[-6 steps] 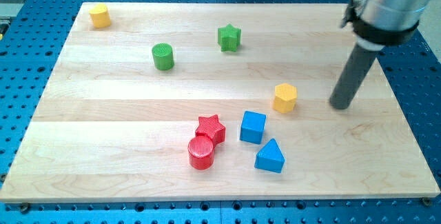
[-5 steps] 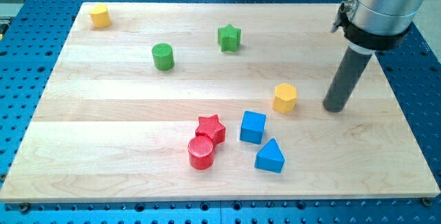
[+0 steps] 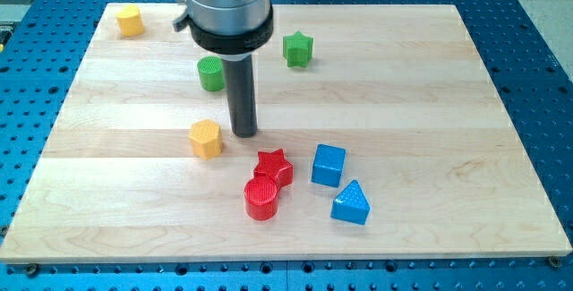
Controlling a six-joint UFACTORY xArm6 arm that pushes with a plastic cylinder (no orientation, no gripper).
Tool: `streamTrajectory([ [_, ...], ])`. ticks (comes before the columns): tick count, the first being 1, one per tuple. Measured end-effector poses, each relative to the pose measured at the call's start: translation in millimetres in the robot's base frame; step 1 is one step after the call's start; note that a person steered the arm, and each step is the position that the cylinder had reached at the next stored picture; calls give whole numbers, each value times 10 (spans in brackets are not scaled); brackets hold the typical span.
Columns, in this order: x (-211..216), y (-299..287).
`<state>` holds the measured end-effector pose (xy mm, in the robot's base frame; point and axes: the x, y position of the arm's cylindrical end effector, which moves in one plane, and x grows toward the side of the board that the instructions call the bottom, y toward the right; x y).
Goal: Push the hexagon towards the heart
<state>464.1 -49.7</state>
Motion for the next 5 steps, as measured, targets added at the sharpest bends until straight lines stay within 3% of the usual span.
streamTrajectory([
  [2,313,-605],
  [3,-104,-1204],
  [4,211,-1001],
  [5,51,-1469],
])
